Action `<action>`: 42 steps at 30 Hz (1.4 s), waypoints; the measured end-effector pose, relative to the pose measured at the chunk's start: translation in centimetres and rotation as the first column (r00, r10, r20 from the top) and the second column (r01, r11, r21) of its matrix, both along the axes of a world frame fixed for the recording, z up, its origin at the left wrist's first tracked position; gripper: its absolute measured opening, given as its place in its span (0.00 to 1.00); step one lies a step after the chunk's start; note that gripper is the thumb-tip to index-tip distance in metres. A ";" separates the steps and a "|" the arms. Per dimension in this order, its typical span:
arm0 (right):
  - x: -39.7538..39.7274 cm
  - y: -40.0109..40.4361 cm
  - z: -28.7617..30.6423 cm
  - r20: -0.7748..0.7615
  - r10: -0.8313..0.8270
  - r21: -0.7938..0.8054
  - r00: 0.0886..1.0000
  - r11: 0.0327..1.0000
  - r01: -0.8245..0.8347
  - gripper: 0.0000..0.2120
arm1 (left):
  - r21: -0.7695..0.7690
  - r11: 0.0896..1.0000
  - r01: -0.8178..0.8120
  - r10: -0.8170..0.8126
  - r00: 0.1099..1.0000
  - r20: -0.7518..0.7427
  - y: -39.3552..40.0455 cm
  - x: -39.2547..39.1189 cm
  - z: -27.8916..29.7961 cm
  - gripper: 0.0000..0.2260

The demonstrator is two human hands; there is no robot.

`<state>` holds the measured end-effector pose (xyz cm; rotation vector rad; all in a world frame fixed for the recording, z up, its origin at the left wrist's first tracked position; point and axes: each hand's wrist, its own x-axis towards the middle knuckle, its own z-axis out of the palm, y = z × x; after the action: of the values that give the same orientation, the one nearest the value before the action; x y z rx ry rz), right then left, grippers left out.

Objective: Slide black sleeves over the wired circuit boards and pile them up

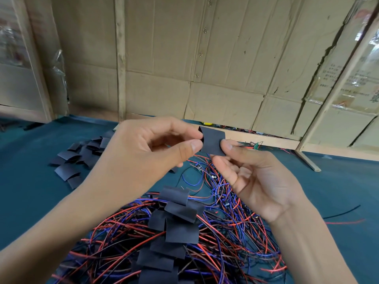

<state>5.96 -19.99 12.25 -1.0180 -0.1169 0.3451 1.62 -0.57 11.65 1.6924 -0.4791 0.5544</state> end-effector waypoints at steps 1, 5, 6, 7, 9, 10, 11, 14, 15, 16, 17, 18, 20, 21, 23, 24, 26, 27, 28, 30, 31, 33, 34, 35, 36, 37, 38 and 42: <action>0.0 0.1 -0.1 -0.009 -0.010 0.001 1.000 1.000 0.010 0.08 | 0.042 0.999 -0.022 0.021 1.000 0.011 0.0 0.0 -0.1 0.05; 0.0 0.0 0.1 -0.028 -0.030 -0.007 0.999 1.000 0.030 0.07 | 0.303 0.948 -0.102 0.057 0.986 0.156 0.3 0.2 -0.3 0.12; 0.0 -0.1 0.2 -0.020 -0.034 -0.027 0.999 0.999 0.034 0.07 | 0.374 0.918 -0.129 0.049 0.976 0.214 0.5 0.3 -0.4 0.14; -0.1 -0.2 0.3 -0.008 -0.040 -0.053 0.999 0.998 0.039 0.08 | 0.440 0.883 -0.162 0.034 0.958 0.285 0.7 0.3 -0.4 0.15; -0.1 -0.4 0.3 0.015 -0.038 -0.097 0.999 0.994 0.040 0.07 | 0.549 0.804 -0.228 -0.019 0.913 0.407 1.0 0.4 -0.5 0.16; -0.2 -0.4 0.3 0.026 -0.031 -0.112 0.999 0.993 0.034 0.06 | 0.587 0.768 -0.256 -0.035 0.898 0.438 1.2 0.5 -0.5 0.17; -0.2 -0.5 0.3 0.036 -0.024 -0.128 0.999 0.991 0.029 0.05 | 0.612 0.737 -0.286 -0.035 0.888 0.458 1.4 0.6 -0.6 0.18; 0.0 -0.6 0.1 0.051 -0.018 -0.188 0.999 0.982 0.027 0.05 | 0.657 0.669 -0.347 0.014 0.890 0.456 1.6 0.7 -0.8 0.15; 0.1 -0.7 0.1 0.059 -0.008 -0.213 0.998 0.977 0.020 0.06 | 0.678 0.647 -0.349 0.018 0.896 0.444 1.6 0.6 -0.8 0.11; 0.1 -0.8 0.1 0.075 0.006 -0.239 0.997 0.971 0.012 0.07 | 0.700 0.625 -0.346 0.014 0.901 0.433 1.6 0.6 -0.8 0.09; 0.2 -0.8 0.0 0.096 0.018 -0.257 0.995 0.966 0.008 0.08 | 0.714 0.611 -0.342 0.008 0.905 0.426 1.5 0.6 -0.7 0.08; 0.3 -0.9 -0.1 0.116 0.026 -0.260 0.993 0.966 0.005 0.10 | 0.714 0.617 -0.329 0.002 0.909 0.417 1.5 0.7 -0.6 0.07; 0.2 -0.8 -0.3 0.139 0.049 -0.220 0.989 0.975 -0.017 0.10 | 0.682 0.676 -0.279 -0.006 0.924 0.383 1.3 0.7 -0.3 0.07; 0.2 -0.7 -0.4 0.147 0.065 -0.195 0.987 0.980 -0.035 0.08 | 0.659 0.710 -0.249 -0.006 0.933 0.359 1.3 0.7 -0.2 0.07; 0.1 -0.4 -0.4 0.171 0.086 -0.183 0.982 0.982 -0.055 0.06 | 0.620 0.761 -0.191 0.004 0.957 0.289 1.4 0.5 0.1 0.05; 0.1 -0.2 -0.5 0.183 0.086 -0.193 0.979 0.980 -0.050 0.06 | 0.606 0.778 -0.164 0.014 0.970 0.245 1.5 0.4 0.2 0.05; 0.1 0.0 -0.7 0.197 0.069 -0.216 0.978 0.976 -0.026 0.06 | 0.613 0.774 -0.155 0.045 0.981 0.191 1.6 0.4 0.3 0.06; 0.2 0.1 -0.8 0.201 0.053 -0.226 0.978 0.974 -0.006 0.07 | 0.636 0.748 -0.189 0.073 0.976 0.204 1.6 0.4 0.2 0.06; 0.3 0.3 -1.1 0.207 0.038 -0.227 0.978 0.974 0.010 0.08 | 0.658 0.714 -0.240 0.106 0.966 0.236 1.5 0.4 0.3 0.07; 0.5 0.6 -1.7 0.209 0.044 -0.168 0.977 0.986 -0.008 0.16 | 0.650 0.686 -0.328 0.164 0.940 0.300 1.5 0.5 0.4 0.08; 0.6 0.7 -1.9 0.205 0.071 -0.112 0.976 0.992 -0.049 0.21 | 0.625 0.697 -0.351 0.184 0.930 0.318 1.7 0.5 0.4 0.10; 0.6 0.8 -2.1 0.235 0.162 -0.020 0.958 0.987 -0.162 0.23 | 0.566 0.740 -0.364 0.218 0.925 0.310 1.9 0.5 0.4 0.14; 0.6 0.7 -2.2 0.280 0.207 -0.015 0.937 0.977 -0.212 0.20 | 0.543 0.759 -0.359 0.227 0.928 0.297 1.9 0.5 0.3 0.15; 0.6 0.5 -2.2 0.328 0.242 -0.032 0.913 0.969 -0.245 0.18 | 0.529 0.771 -0.355 0.232 0.930 0.286 1.8 0.6 0.2 0.15; 0.6 0.5 -2.2 0.364 0.269 -0.049 0.892 0.962 -0.270 0.17 | 0.522 0.774 -0.358 0.239 0.929 0.283 1.6 0.7 0.0 0.16; 0.5 0.5 -2.3 0.390 0.289 -0.062 0.874 0.956 -0.288 0.18 | 0.518 0.773 -0.366 0.245 0.926 0.289 1.4 0.7 -0.1 0.16; 0.5 0.6 -2.4 0.409 0.288 -0.072 0.866 0.956 -0.284 0.18 | 0.513 0.774 -0.371 0.241 0.922 0.303 1.2 0.7 -0.2 0.16; 0.8 1.1 -3.0 0.421 0.167 0.023 0.892 0.981 -0.194 0.14 | 0.485 0.822 -0.299 0.185 0.945 0.269 0.6 0.5 -0.3 0.11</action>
<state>6.75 -18.85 9.28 -1.0076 -0.6118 0.2849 2.12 0.00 11.35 2.2505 -0.6075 0.8545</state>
